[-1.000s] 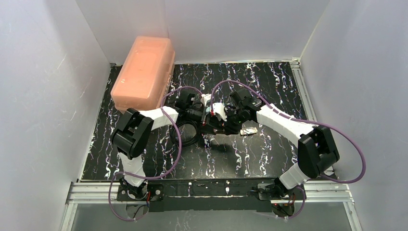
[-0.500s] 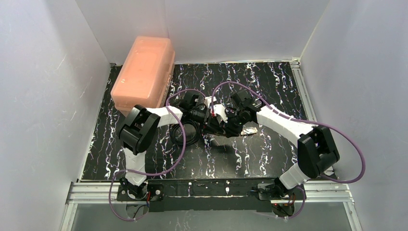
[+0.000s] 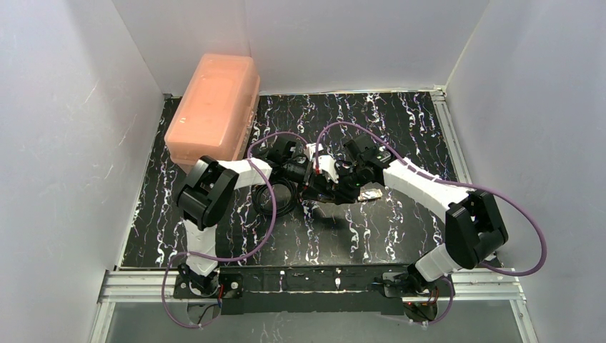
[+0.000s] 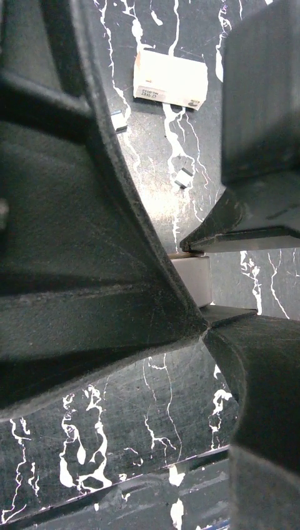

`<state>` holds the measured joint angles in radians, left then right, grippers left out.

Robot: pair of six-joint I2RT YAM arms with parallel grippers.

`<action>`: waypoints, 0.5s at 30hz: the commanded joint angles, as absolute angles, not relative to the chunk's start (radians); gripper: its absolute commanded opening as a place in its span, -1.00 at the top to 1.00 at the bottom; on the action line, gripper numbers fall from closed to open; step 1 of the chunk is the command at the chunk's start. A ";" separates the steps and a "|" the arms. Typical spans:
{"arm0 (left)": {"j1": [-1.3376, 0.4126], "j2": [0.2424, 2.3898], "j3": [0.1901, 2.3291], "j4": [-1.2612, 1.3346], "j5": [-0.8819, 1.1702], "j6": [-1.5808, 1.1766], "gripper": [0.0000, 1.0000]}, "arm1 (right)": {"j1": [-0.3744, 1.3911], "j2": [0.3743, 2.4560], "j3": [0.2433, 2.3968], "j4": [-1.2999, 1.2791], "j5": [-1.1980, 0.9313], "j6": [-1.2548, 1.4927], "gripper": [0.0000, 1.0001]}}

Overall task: Load the staples into the stapler
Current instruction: Close the stapler at the center of the board.

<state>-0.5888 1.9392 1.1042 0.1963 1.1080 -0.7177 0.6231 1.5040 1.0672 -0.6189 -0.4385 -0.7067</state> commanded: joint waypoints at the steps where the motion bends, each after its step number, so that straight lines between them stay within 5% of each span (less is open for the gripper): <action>1: -0.595 1.898 1.109 0.198 1.137 -0.710 -0.25 | 0.628 1.461 1.067 -0.581 -0.482 -0.707 0.93; 4: -0.595 1.903 1.105 0.196 1.139 -0.710 -0.24 | 0.628 1.460 1.066 -0.579 -0.482 -0.709 0.93; 5: -0.595 1.906 1.102 0.196 1.143 -0.709 -0.05 | 0.628 1.460 1.066 -0.577 -0.482 -0.709 0.93; 7: -0.598 1.912 1.089 0.226 1.164 -0.720 0.97 | 0.628 1.462 1.067 -0.574 -0.480 -0.708 0.93; 15: -0.598 1.882 1.036 0.310 1.166 -0.759 1.00 | 0.627 1.460 1.045 -0.554 -0.475 -0.711 0.93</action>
<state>-0.5915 1.9385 1.0534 0.2840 1.1313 -0.7536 0.6262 1.4967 1.0458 -0.6098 -0.4538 -0.7101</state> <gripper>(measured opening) 0.402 0.402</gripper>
